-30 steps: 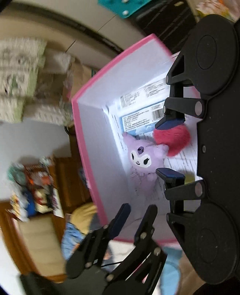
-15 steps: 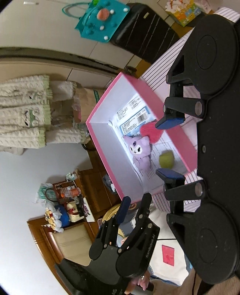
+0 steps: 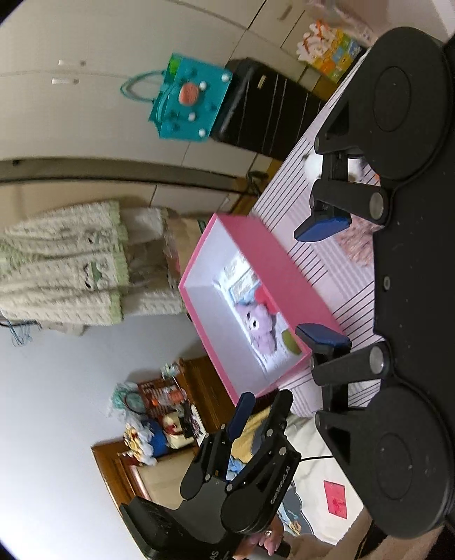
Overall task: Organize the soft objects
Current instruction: 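Withdraw both grippers from the box toward the scrunchie and orange ball, then grasp the pink floral scrunchie with the left gripper while the right gripper grasps the orange ball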
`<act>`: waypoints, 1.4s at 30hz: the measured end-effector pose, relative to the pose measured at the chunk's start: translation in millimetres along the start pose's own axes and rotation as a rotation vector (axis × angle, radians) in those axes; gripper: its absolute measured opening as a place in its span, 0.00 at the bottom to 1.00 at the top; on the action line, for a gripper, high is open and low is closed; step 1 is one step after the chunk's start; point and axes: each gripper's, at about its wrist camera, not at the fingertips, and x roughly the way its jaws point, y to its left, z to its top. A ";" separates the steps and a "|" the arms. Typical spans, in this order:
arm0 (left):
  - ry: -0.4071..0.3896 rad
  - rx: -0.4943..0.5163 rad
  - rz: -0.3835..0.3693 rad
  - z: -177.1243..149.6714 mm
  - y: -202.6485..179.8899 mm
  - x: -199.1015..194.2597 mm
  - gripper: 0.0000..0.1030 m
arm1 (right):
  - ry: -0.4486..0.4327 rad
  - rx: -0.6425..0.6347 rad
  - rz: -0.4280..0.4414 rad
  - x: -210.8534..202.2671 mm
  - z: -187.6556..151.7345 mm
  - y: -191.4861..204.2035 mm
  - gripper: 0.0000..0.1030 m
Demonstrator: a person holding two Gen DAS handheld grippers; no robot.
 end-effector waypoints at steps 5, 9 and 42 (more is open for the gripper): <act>-0.009 0.044 -0.015 3.6 -23.5 17.9 0.52 | -0.004 0.045 -0.035 -13.5 -26.7 -18.4 0.56; -0.008 0.035 -0.048 7.8 -34.9 37.5 0.52 | 0.007 0.071 -0.044 -16.9 -43.4 -32.8 0.56; -0.180 -0.027 0.012 -15.1 -100.1 209.6 0.74 | -0.211 0.201 -0.228 80.4 -180.2 -106.1 0.70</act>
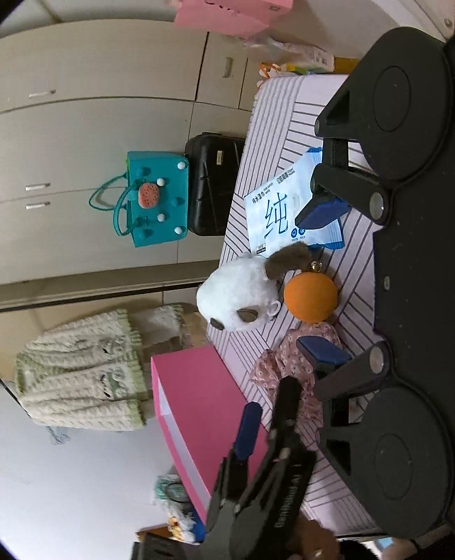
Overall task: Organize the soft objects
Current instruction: 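Grasp the pink floral scrunchie with the left gripper while the right gripper grasps the orange ball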
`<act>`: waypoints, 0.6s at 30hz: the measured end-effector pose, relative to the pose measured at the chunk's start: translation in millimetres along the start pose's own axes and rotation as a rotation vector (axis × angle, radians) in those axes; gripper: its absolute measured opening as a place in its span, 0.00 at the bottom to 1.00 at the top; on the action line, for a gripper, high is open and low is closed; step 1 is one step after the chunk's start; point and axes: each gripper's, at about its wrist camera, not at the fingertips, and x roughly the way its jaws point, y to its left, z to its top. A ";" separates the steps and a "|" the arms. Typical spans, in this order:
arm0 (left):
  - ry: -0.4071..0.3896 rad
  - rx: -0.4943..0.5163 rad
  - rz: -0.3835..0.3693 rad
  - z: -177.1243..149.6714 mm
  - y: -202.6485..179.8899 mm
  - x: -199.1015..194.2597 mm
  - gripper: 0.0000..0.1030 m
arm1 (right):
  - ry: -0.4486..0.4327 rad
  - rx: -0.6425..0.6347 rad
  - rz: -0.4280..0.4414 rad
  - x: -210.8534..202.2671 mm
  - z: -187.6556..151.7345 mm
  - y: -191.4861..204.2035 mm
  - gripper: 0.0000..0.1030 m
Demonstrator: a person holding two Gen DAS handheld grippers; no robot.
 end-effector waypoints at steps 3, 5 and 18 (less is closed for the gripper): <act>0.010 0.058 0.037 -2.7 -8.8 8.3 0.79 | 0.020 0.012 -0.008 3.9 -3.4 -3.8 0.70; 0.038 0.033 0.005 -2.2 -8.3 14.1 0.80 | 0.012 0.025 -0.018 1.7 -5.7 -7.0 0.70; 0.019 -0.062 0.123 -19.7 0.7 26.5 0.93 | 0.009 0.220 -0.018 8.3 -5.9 -10.1 0.70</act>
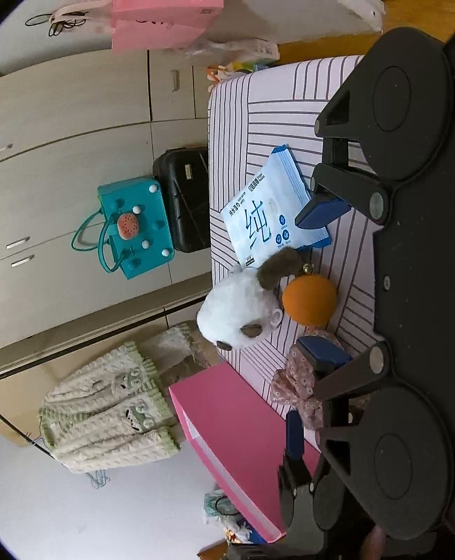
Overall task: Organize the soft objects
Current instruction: 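Grasp the pink floral scrunchie with the left gripper while the right gripper grasps the orange ball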
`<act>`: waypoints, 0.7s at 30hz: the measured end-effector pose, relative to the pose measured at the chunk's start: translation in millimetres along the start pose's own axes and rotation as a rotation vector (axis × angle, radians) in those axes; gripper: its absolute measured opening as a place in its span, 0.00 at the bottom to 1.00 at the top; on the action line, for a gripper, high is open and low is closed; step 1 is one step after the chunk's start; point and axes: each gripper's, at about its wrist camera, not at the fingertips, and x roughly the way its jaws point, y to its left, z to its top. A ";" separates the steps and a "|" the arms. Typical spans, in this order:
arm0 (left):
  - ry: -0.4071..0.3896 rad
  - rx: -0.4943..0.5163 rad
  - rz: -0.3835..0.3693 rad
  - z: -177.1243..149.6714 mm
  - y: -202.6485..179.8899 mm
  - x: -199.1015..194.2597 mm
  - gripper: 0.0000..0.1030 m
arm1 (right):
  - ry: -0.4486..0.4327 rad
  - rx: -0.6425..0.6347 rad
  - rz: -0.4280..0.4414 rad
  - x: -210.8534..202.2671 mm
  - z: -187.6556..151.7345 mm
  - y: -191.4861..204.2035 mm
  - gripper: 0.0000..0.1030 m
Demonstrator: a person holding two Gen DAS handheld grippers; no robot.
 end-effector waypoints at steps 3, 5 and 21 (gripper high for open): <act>0.009 0.017 -0.002 -2.2 1.0 5.0 0.93 | 0.006 0.003 -0.030 1.9 -3.4 4.2 0.70; 0.022 0.014 -0.023 -2.8 3.0 8.3 0.93 | 0.014 0.014 -0.044 1.9 -5.1 5.4 0.70; -0.045 -0.024 -0.072 -10.5 7.8 0.0 0.23 | 0.023 0.086 -0.040 10.3 -6.2 24.1 0.64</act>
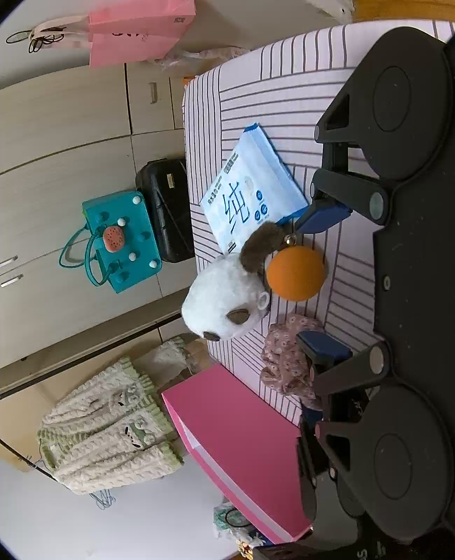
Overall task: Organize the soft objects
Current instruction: 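Grasp the pink floral scrunchie with the left gripper while the right gripper grasps the orange ball, then lift the scrunchie and orange ball and carry both over the pink box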
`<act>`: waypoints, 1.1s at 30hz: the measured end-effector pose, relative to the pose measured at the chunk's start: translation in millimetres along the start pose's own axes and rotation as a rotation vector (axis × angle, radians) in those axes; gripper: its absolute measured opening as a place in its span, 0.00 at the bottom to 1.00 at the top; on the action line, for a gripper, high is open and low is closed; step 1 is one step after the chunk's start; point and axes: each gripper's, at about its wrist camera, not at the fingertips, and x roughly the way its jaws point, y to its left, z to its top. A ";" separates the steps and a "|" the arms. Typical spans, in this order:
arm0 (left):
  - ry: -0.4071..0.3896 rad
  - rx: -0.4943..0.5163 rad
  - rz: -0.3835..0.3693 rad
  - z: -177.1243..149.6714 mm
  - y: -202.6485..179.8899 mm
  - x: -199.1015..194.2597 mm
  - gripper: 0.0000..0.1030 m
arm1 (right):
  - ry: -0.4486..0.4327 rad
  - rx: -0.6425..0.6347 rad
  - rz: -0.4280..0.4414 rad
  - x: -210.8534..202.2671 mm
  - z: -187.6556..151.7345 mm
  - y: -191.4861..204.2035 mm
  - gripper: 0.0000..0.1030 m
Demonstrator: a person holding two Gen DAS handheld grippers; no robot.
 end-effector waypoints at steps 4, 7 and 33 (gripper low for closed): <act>0.018 -0.077 -0.034 2.5 12.8 0.2 0.20 | -0.003 -0.032 -0.053 5.6 1.1 9.9 0.54; 0.034 -0.117 -0.055 3.7 20.4 0.3 0.20 | 0.010 -0.059 -0.087 11.9 0.7 14.5 0.46; 0.041 -0.149 -0.155 6.1 42.2 -36.3 0.20 | -0.024 -0.109 -0.184 -5.8 -22.1 60.2 0.39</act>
